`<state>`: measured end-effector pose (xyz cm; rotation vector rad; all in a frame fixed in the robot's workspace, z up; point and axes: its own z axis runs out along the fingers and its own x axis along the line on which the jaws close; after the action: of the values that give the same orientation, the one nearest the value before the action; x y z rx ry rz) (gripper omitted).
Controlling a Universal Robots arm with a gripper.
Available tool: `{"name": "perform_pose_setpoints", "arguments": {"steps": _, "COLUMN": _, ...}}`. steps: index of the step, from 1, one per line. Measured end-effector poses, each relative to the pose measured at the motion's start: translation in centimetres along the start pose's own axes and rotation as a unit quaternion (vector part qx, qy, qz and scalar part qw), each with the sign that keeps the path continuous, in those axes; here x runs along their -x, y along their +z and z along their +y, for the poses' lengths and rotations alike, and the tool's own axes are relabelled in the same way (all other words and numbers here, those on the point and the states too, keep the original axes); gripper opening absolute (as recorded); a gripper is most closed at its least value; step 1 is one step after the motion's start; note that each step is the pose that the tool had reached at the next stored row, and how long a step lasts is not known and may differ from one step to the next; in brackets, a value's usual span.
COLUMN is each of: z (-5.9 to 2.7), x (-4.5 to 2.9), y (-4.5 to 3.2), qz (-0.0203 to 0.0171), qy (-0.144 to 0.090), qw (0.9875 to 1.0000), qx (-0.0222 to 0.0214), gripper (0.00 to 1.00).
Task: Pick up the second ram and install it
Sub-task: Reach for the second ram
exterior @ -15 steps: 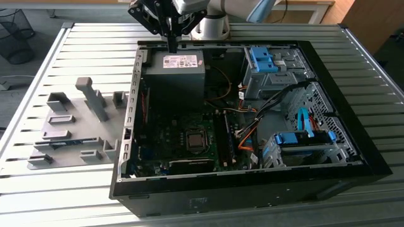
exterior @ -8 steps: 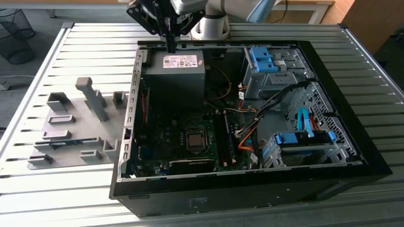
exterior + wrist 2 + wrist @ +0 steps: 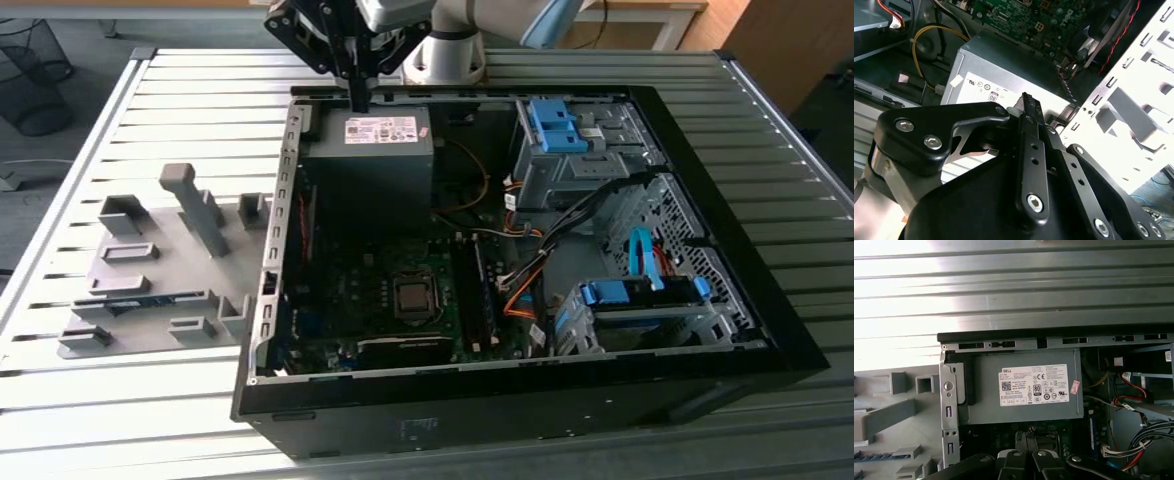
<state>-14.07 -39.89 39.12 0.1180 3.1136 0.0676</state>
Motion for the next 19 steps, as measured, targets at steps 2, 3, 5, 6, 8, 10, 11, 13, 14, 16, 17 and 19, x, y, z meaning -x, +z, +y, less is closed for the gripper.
{"name": "perform_pose_setpoints", "arguments": {"steps": 2, "z": 0.00, "x": -0.05, "y": 0.01, "qz": 0.0000, "qy": 0.000, "qw": 1.0000, "qx": 0.0000, "gripper": 0.11}}
{"name": "perform_pose_setpoints", "arguments": {"steps": 3, "z": -0.01, "x": -0.07, "y": 0.01, "qz": 0.0001, "qy": 0.000, "qw": 1.0000, "qx": 0.0000, "gripper": 0.11}}
{"name": "perform_pose_setpoints", "arguments": {"steps": 5, "z": -0.01, "x": -0.12, "y": 0.02, "qz": 0.0001, "qy": 0.000, "qw": 1.0000, "qx": 0.0000, "gripper": 0.11}}
{"name": "perform_pose_setpoints", "arguments": {"steps": 6, "z": -0.01, "x": -0.15, "y": 0.03, "qz": 0.0001, "qy": 0.000, "qw": 1.0000, "qx": 0.0000, "gripper": 0.11}}
{"name": "perform_pose_setpoints", "arguments": {"steps": 8, "z": -0.02, "x": -0.20, "y": 0.04, "qz": 0.0002, "qy": 0.000, "qw": 1.0000, "qx": 0.0000, "gripper": 0.11}}
{"name": "perform_pose_setpoints", "arguments": {"steps": 10, "z": -0.02, "x": -0.24, "y": 0.05, "qz": 0.0002, "qy": 0.000, "qw": 1.0000, "qx": 0.0000, "gripper": 0.11}}
{"name": "perform_pose_setpoints", "arguments": {"steps": 11, "z": -0.02, "x": -0.27, "y": 0.05, "qz": 0.0003, "qy": 0.000, "qw": 1.0000, "qx": 0.0000, "gripper": 0.11}}
{"name": "perform_pose_setpoints", "arguments": {"steps": 13, "z": -0.03, "x": -0.32, "y": 0.06, "qz": 0.0003, "qy": 0.000, "qw": 1.0000, "qx": 0.0000, "gripper": 0.11}}
{"name": "perform_pose_setpoints", "arguments": {"steps": 14, "z": -0.03, "x": -0.35, "y": 0.06, "qz": 0.0003, "qy": 0.000, "qw": 1.0000, "qx": 0.0000, "gripper": 0.11}}
{"name": "perform_pose_setpoints", "arguments": {"steps": 16, "z": -0.03, "x": -0.41, "y": 0.07, "qz": 0.0003, "qy": 0.000, "qw": 1.0000, "qx": 0.0000, "gripper": 0.11}}
{"name": "perform_pose_setpoints", "arguments": {"steps": 17, "z": -0.04, "x": -0.44, "y": 0.08, "qz": 0.0003, "qy": 0.000, "qw": 1.0000, "qx": 0.0000, "gripper": 0.11}}
{"name": "perform_pose_setpoints", "arguments": {"steps": 19, "z": -0.04, "x": -0.48, "y": 0.08, "qz": 0.0004, "qy": 0.000, "qw": 1.0000, "qx": -0.0001, "gripper": 0.11}}
